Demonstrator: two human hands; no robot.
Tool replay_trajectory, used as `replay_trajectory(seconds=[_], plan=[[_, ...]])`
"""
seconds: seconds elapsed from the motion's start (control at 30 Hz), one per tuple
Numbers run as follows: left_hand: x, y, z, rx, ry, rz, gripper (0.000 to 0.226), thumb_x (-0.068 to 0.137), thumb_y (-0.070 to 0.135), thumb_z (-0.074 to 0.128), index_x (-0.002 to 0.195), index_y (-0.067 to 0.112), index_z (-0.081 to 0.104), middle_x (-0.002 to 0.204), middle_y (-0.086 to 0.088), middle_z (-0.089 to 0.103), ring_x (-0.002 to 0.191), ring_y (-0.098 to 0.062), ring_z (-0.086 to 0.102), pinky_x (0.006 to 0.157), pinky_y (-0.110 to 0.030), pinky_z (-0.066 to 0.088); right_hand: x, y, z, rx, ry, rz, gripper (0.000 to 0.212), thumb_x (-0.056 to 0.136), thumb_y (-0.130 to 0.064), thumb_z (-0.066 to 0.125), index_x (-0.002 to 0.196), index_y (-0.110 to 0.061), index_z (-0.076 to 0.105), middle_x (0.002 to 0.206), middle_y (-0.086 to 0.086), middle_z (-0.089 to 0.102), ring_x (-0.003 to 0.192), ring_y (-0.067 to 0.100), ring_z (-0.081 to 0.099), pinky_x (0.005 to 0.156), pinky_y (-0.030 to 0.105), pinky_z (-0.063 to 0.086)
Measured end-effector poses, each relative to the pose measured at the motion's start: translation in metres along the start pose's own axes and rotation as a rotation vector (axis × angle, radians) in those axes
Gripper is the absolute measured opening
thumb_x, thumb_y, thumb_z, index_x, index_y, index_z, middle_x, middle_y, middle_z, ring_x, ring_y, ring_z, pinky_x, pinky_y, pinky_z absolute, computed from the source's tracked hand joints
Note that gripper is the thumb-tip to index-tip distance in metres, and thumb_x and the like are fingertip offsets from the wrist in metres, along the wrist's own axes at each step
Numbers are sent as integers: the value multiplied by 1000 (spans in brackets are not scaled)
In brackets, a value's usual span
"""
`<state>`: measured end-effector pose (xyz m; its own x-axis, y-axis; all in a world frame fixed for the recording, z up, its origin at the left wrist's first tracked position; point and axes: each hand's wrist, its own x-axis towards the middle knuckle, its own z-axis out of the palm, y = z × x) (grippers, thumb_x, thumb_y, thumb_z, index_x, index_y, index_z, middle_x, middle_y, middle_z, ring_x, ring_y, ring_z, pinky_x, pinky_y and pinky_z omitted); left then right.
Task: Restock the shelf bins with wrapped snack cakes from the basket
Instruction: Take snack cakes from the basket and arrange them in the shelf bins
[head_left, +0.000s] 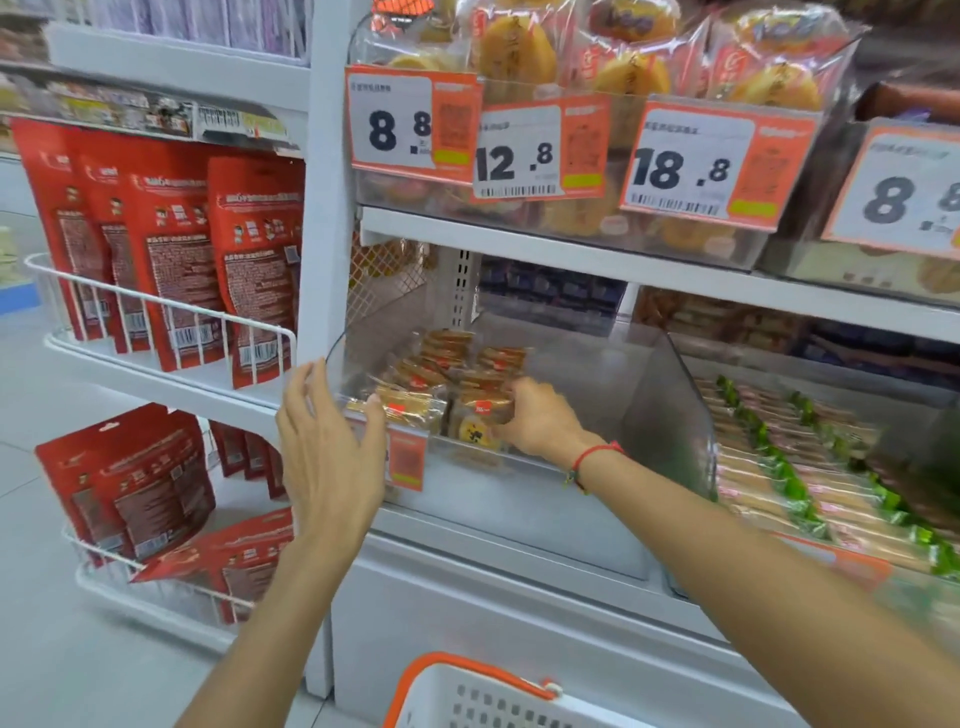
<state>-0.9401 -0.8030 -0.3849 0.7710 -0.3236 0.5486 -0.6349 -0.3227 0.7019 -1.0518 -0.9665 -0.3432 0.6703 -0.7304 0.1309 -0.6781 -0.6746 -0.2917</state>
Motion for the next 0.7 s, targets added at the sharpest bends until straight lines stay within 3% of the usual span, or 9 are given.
replay_trajectory(seconds=[0.1,0.2,0.33,0.5,0.7], plan=[[-3,0,-2,4,10,4,65,96,41,47,149,11,25,148,-8,29,133,-24,30,100,-43,38,-1,-6,-8,-248,127,-190,43,84,-48,65,110,-15,58,112,10,64,100,34,60,77,38,48],[-4,0,-4,-12,20,-5,66,95,42,48,149,12,26,143,-8,33,128,-23,33,96,-42,40,1,-10,-13,-347,85,-346,33,87,-40,62,110,-16,59,107,7,65,92,31,61,68,33,43],[-4,3,-5,-17,21,-28,66,95,43,50,149,13,27,142,-8,34,127,-23,34,93,-41,41,3,-15,-14,-400,42,-324,22,86,-23,65,103,-11,59,100,8,65,83,27,57,65,30,36],[-4,3,-5,-26,19,-37,66,95,43,50,150,15,26,142,-6,34,127,-22,34,92,-38,41,10,-19,-5,-303,68,-290,28,85,-18,65,112,-16,58,107,8,64,96,31,60,69,31,40],[-2,3,-6,-50,2,-72,67,93,44,53,149,17,28,143,-6,34,129,-23,35,93,-40,41,17,-17,-4,-269,-4,-277,39,84,-32,68,118,-18,57,110,4,62,99,27,59,69,31,43]])
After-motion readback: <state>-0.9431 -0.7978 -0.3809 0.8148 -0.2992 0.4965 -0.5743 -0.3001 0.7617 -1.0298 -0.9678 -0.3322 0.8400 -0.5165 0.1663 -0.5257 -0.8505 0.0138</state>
